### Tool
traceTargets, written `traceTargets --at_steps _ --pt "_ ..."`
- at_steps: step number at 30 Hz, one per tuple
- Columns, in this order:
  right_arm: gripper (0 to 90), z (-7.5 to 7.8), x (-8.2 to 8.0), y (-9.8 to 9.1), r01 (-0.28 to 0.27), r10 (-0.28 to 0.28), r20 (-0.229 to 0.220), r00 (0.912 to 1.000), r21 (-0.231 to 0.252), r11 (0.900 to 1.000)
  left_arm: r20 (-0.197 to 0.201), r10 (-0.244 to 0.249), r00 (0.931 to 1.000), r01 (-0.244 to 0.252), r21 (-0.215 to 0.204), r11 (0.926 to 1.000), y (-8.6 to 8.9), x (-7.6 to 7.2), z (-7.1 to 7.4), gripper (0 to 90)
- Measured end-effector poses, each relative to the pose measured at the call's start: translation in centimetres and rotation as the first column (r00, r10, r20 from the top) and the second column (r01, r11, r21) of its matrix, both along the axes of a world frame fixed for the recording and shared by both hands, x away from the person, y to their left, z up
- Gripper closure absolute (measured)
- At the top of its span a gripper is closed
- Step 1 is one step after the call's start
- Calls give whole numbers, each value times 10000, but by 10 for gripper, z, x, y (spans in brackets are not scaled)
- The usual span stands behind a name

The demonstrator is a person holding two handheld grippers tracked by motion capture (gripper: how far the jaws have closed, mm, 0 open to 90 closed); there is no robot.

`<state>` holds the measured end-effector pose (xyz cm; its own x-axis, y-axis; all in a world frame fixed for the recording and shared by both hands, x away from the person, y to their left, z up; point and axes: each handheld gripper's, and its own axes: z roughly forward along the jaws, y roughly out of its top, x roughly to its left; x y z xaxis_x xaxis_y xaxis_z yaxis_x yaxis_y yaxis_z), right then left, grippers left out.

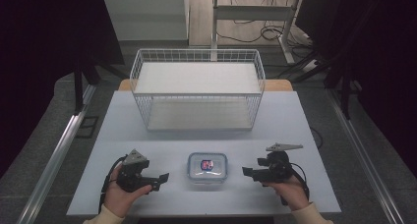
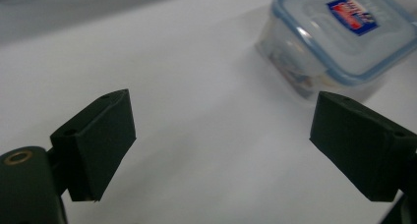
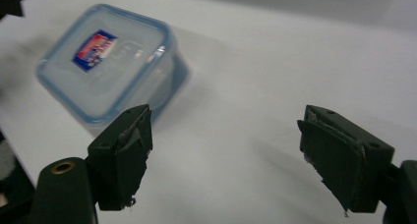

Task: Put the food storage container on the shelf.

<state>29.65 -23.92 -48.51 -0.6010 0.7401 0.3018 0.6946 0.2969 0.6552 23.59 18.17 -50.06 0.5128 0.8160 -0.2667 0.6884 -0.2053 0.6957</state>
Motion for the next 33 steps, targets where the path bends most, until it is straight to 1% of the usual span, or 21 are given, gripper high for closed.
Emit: traceTargets --at_steps 2,4,5,7,9,11,13,14,16,18,21,22,24,26,28,29,31,33 --pt "188 1 -1 4 -86 90 -223 9997 213 9997 -151 -87 9998 84 -235 9997 -4 2 3 99" --pt "186 3 -1 7 -125 147 -428 9990 523 9986 -372 -168 9992 145 -609 9980 -6 4 5 99" --pt "185 3 0 8 -138 168 -500 9986 596 9981 -491 -243 9985 204 -781 9967 -6 5 6 104" --pt "183 2 1 10 -157 187 -556 9983 550 9984 -631 -280 9976 217 -989 9949 -6 9 6 125" --pt "180 2 1 12 -140 174 -627 9979 537 9985 -733 -251 9970 169 -1093 9939 -6 11 6 125" --pt "179 2 2 14 -128 167 -675 9976 572 9983 -867 -258 9959 142 -1315 9912 -6 15 6 127" --pt "180 3 3 15 -171 214 -698 9973 626 9979 -953 -213 9952 74 -1443 9895 -7 18 8 148" --pt "180 3 3 16 -171 217 -693 9974 665 9976 -976 -186 9950 44 -1437 9896 -8 19 9 161" --pt "180 5 3 18 -192 242 -681 9974 720 9972 -922 -215 9955 82 -1422 9898 -11 22 12 159" --pt "179 6 4 21 -169 227 -730 9971 799 9967 -921 -218 9955 78 -1501 9886 -15 25 14 148" --pt "184 7 5 27 -287 351 -762 9965 835 9961 -951 -454 9944 289 -1683 9853 -21 30 14 147" --pt "184 7 5 29 -331 404 -819 9958 880 9956 -929 -531 9943 361 -1756 9838 -23 31 13 147" --pt "185 7 7 34 -357 449 -946 9945 969 9947 -1040 -650 9925 431 -2000 9788 -26 36 11 146" --pt "185 6 9 38 -345 442 -1021 9938 952 9949 -1281 -687 9894 370 -2351 9713 -28 41 9 150" --pt "188 3 11 43 -360 479 -1170 9920 1018 9942 -1610 -814 9836 361 -2669 9630 -30 46 5 150" --pt "190 1 12 46 -396 524 -1234 9910 1045 9937 -1682 -851 9821 364 -2738 9611 -30 48 4 150" --pt "194 -1 13 49 -416 561 -1362 9891 1071 9934 -1785 -873 9801 345 -2798 9594 -32 52 1 152" --pt "200 -5 15 53 -454 624 -1506 9866 1138 9925 -1966 -974 9756 361 -2942 9551 -35 55 -2 164"
